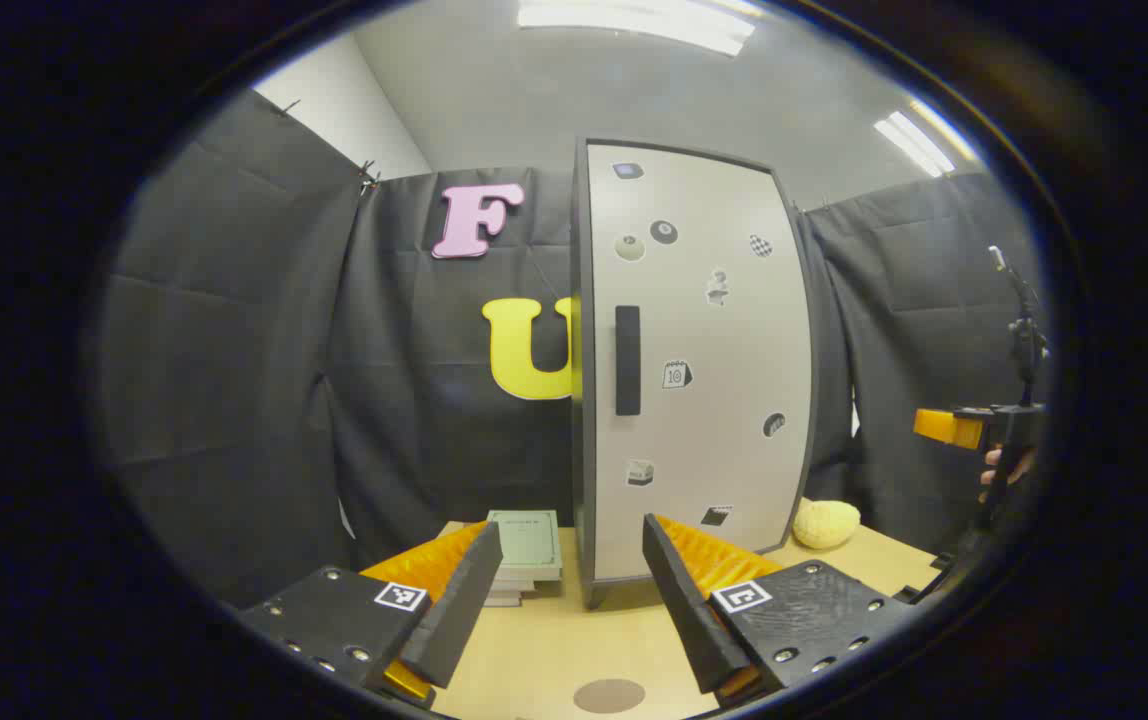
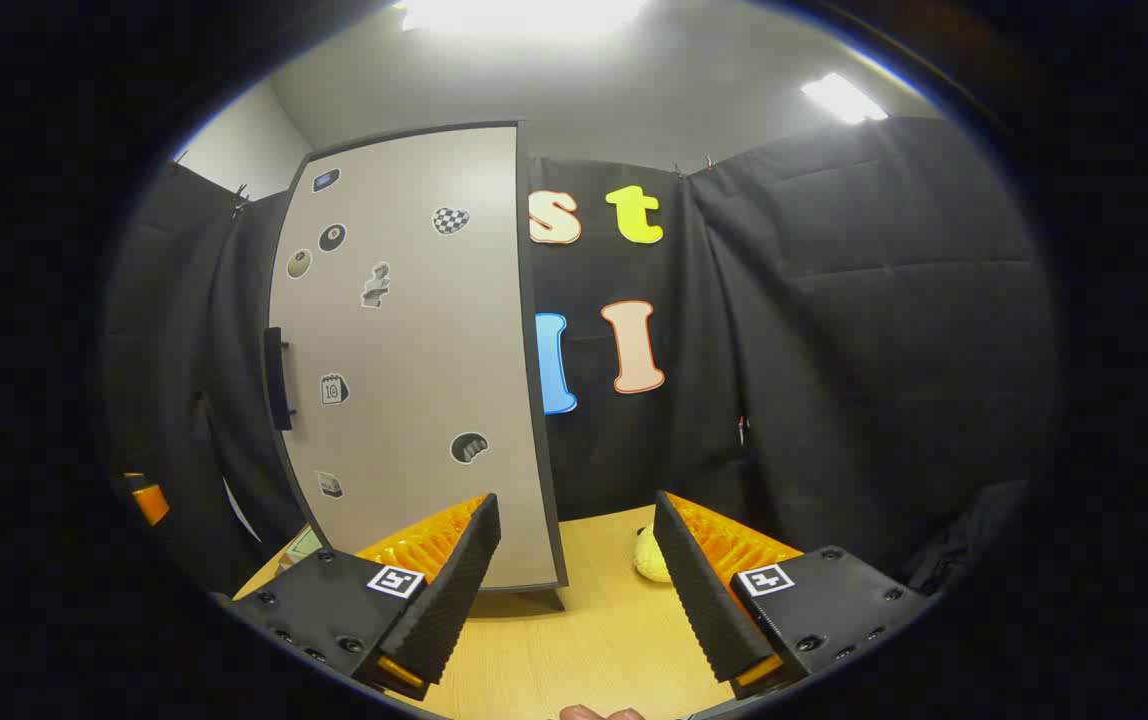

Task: Open the cabinet door with the right hand, grasp the bottle in the cabinet with the left hand and place it on the coaster, then close the cabinet door with the right hand.

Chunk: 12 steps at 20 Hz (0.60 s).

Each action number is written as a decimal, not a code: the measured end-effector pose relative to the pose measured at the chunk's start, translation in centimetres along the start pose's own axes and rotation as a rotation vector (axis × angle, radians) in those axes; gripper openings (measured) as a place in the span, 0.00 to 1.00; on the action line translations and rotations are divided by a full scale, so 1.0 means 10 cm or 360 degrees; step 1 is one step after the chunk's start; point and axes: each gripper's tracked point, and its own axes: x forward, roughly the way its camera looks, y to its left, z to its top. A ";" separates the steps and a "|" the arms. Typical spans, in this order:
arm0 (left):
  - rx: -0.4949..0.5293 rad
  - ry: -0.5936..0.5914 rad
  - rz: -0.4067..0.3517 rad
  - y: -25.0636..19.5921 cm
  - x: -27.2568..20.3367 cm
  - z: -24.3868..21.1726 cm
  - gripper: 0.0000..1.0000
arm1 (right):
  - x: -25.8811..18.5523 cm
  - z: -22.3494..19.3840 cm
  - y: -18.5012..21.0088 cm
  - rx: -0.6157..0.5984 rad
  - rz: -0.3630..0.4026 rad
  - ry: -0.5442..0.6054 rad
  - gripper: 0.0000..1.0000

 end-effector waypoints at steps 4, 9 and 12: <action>-0.0019 0.0037 -0.0015 -0.04 -0.01 -0.15 0.85 | -0.03 0.01 0.09 0.0007 0.0039 -0.0008 0.98; -0.0001 0.0028 -0.0005 -0.06 -0.01 -0.18 0.87 | -0.04 -0.04 0.15 -0.0051 0.0053 -0.0002 0.98; -0.0044 0.0048 -0.0032 -0.09 -0.01 -0.26 0.88 | -0.03 -0.08 0.20 -0.0069 0.0069 0.0021 0.98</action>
